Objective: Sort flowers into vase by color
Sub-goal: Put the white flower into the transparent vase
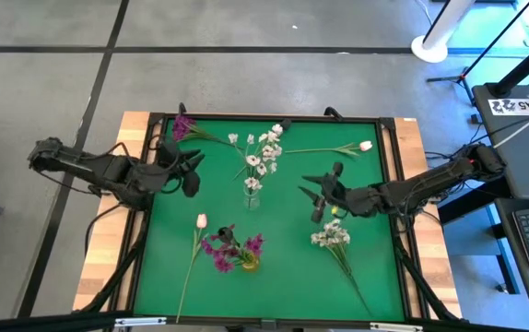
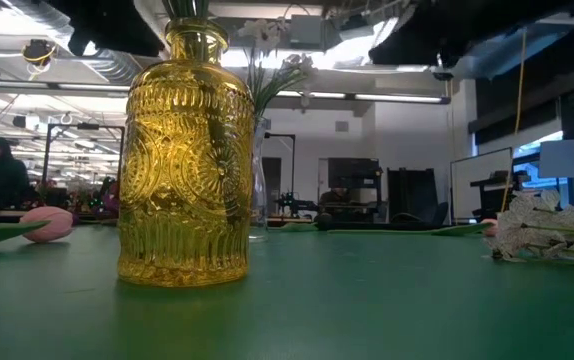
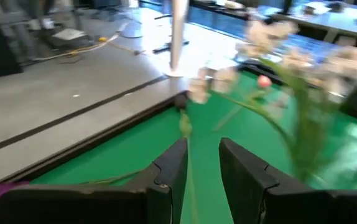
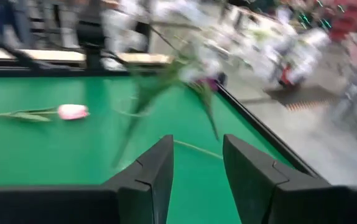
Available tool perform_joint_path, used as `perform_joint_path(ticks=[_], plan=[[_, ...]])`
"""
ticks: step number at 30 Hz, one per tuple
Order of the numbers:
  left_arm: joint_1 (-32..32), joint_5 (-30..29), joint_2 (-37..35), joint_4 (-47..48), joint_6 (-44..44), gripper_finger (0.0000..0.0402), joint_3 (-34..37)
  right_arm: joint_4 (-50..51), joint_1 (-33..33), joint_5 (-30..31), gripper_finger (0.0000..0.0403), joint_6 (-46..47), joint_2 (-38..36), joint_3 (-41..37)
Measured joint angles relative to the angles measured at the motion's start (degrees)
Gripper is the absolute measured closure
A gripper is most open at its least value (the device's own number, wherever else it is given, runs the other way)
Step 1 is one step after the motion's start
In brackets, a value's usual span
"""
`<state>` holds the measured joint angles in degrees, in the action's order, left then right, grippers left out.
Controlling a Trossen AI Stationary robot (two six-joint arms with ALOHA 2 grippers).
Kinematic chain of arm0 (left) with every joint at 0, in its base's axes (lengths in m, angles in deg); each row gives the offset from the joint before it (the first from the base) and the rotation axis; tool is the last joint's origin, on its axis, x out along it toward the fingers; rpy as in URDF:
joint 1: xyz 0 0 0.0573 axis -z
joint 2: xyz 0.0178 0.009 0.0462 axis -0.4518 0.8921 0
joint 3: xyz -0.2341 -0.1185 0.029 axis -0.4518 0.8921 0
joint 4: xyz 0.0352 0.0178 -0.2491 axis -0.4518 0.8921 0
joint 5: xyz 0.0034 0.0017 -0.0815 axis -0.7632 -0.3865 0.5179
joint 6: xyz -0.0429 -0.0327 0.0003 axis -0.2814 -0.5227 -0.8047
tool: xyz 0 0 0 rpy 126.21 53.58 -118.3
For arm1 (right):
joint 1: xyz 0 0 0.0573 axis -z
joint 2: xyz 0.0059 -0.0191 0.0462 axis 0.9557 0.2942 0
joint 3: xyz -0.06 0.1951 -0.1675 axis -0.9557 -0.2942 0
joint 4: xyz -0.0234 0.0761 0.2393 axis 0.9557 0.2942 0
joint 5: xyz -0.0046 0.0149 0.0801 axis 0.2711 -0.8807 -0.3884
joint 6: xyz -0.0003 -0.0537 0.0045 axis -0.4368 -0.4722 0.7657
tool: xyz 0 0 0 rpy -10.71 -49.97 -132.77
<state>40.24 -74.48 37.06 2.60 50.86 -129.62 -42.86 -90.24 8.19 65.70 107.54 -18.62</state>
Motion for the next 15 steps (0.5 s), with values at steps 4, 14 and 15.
perform_joint_path(ticks=[4,14,15], plan=[[-5.42,3.01,-0.04,0.87,-0.36,0.0312,0.00,5.25,5.75,-1.66,0.0265,5.17,-0.99,0.09],[-15.19,16.13,-0.02,3.12,-0.39,0.0312,0.00,20.78,23.23,-13.22,0.0265,13.02,-2.43,0.86],[-15.67,16.95,-0.02,3.67,-0.32,0.0312,0.00,23.68,24.78,-14.03,0.0265,13.05,-2.44,1.74]])
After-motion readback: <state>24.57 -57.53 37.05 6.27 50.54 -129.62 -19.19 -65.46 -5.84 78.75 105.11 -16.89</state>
